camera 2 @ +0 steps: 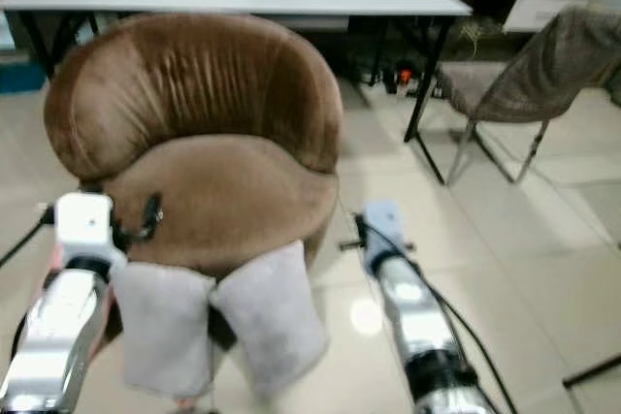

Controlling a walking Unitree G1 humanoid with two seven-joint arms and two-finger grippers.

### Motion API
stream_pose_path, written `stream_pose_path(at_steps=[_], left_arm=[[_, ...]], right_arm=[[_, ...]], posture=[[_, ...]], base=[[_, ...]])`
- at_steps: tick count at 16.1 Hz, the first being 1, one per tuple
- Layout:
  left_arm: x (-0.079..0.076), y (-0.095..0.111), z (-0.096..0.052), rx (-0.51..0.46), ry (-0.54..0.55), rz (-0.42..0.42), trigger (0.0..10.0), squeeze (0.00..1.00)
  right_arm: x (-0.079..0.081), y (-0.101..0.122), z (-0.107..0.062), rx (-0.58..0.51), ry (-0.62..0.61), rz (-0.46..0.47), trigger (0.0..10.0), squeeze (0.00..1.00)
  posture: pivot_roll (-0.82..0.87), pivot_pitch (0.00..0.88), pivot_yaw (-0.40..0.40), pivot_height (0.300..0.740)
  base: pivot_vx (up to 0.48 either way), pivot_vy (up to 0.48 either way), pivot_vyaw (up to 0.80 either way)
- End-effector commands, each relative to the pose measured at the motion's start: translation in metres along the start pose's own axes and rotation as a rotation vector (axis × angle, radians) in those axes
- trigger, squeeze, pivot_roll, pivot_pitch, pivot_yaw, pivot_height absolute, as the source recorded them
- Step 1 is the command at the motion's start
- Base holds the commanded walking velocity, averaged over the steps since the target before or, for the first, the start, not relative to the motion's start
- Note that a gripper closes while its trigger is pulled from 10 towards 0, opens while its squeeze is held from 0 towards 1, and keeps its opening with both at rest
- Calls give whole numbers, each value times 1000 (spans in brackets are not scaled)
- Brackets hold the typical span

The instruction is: Move the pillow to the sofa from floor

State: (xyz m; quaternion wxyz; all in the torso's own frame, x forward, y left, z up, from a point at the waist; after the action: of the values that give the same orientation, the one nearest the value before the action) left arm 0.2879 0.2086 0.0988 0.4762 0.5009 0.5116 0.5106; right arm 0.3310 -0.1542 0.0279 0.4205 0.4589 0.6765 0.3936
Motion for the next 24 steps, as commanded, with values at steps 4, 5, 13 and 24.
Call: stream_pose_path(at_steps=[4,5,13,24], left_arm=[[-6,-6,0,42,-21,-17,10000,0],[-6,-7,1,47,-13,-17,10000,0],[-6,-7,-2,41,-11,-8,10000,0],[-9,-7,-12,44,-23,-13,10000,0]], right_arm=[[-31,-26,-1,74,-59,30,10000,0],[-40,-36,-4,100,-67,36,10000,0],[-52,-89,-31,233,-85,59,10000,0],[45,-120,-52,241,-16,33,10000,0]], posture=[[40,0,-26,740],[39,0,-26,740],[42,0,-35,740],[57,0,-27,740]], base=[[0,0,-800],[0,0,-800],[0,0,-800],[0,27,-218]])
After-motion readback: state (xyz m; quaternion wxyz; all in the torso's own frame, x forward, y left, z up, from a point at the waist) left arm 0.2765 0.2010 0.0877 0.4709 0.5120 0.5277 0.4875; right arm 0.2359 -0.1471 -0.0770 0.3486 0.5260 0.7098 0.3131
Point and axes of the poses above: a point about 5 cm out from each wrist's last joint towards the gripper, its own z axis pointing out of the wrist towards the gripper, its own y axis along the axis of the wrist's last joint, x = y × z, the point moved 3 cm from there along z, pointing out of the wrist towards the gripper, and after that the axes turned 9 degrees about -z, right-handed, at the moved point
